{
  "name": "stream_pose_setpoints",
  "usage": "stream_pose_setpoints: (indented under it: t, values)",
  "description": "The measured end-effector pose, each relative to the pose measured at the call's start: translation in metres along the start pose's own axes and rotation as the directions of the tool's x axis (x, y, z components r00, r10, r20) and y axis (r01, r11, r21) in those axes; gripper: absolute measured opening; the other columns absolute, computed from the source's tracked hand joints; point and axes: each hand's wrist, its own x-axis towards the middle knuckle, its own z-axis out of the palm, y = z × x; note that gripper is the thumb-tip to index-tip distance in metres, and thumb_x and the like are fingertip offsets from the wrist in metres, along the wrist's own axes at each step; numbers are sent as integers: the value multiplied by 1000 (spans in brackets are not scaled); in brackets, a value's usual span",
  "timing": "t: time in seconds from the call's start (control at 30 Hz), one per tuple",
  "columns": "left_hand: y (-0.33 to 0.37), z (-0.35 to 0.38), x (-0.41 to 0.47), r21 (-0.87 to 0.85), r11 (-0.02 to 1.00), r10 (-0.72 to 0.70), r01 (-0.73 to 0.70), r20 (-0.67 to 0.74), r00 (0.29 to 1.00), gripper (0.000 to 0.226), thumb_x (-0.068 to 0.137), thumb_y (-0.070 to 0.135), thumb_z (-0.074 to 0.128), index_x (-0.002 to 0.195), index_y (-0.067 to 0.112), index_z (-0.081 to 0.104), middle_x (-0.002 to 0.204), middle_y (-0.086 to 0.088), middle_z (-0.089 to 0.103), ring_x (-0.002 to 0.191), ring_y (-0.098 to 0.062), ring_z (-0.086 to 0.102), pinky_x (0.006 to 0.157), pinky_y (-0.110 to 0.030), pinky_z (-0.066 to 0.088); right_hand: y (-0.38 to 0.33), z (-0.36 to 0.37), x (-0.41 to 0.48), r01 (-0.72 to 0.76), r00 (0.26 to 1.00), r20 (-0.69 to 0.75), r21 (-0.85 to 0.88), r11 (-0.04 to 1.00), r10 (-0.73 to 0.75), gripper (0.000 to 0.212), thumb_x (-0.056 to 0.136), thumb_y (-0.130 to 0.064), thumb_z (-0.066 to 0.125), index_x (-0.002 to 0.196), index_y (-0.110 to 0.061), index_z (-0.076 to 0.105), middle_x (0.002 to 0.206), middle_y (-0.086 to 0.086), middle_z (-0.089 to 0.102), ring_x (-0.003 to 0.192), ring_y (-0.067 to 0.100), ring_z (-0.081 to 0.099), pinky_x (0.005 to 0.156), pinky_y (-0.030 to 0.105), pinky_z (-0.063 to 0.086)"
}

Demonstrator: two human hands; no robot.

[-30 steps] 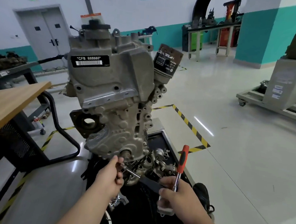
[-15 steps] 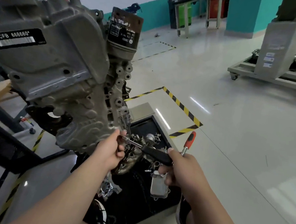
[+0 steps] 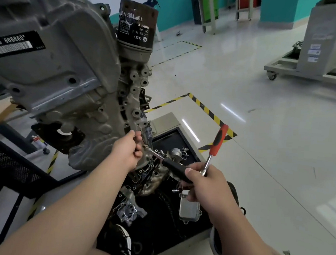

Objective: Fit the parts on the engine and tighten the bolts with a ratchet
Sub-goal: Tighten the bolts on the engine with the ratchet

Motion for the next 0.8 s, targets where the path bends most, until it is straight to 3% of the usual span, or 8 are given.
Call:
stream_pose_setpoints:
  t: [0.1,0.3,0.43,0.53,0.6,0.67,0.8]
  values:
    - [17,9,2,-157,988,15,-5,67,998,27,106,24,36,87,16,55,70,6,49,31,-1,32,29,-14,19,-2,-6,1,38,999,-36,14,999,-38,6,92,-21,60,93,-16,62,71,2,73,44,16,55,51,28,49]
    - [19,15,0,-479,856,-44,195,309,950,24,104,24,37,88,13,52,53,9,59,30,-2,34,29,-14,21,-4,-10,1,52,998,-40,44,998,-50,5,94,-19,60,93,-14,62,71,4,73,44,17,53,47,26,48]
    - [15,28,-5,-618,747,-16,247,355,935,30,103,20,36,78,15,51,56,10,58,30,-2,34,29,-14,21,2,-7,1,42,998,-48,-46,998,-45,6,92,-21,62,91,-15,63,69,2,72,46,15,56,49,24,48]
    - [14,33,-7,-679,689,5,253,353,935,31,102,18,36,76,14,52,57,10,56,30,-3,34,29,-15,22,5,-3,0,43,998,-51,-107,993,-49,6,91,-20,62,90,-15,63,72,5,72,42,6,57,42,17,44]
    - [14,31,-7,-684,689,9,239,337,941,31,102,18,36,75,14,51,57,10,55,30,-3,34,29,-15,22,6,-2,1,53,997,-46,-151,987,-60,6,91,-20,62,89,-15,62,75,6,71,42,4,57,40,15,43]
    - [13,25,-6,-623,757,5,194,302,953,28,102,20,40,77,16,51,56,10,58,31,-2,34,30,-15,21,7,-2,3,63,996,-55,-203,977,-75,5,90,-20,61,86,-16,62,71,3,70,42,7,56,40,15,43]
    - [-7,-7,-2,-219,974,-15,59,197,980,17,100,26,48,88,18,57,57,9,58,34,-2,35,28,-16,20,7,-4,5,54,991,-107,-222,973,-79,6,91,-19,61,85,-18,61,76,7,69,59,18,68,47,24,51]
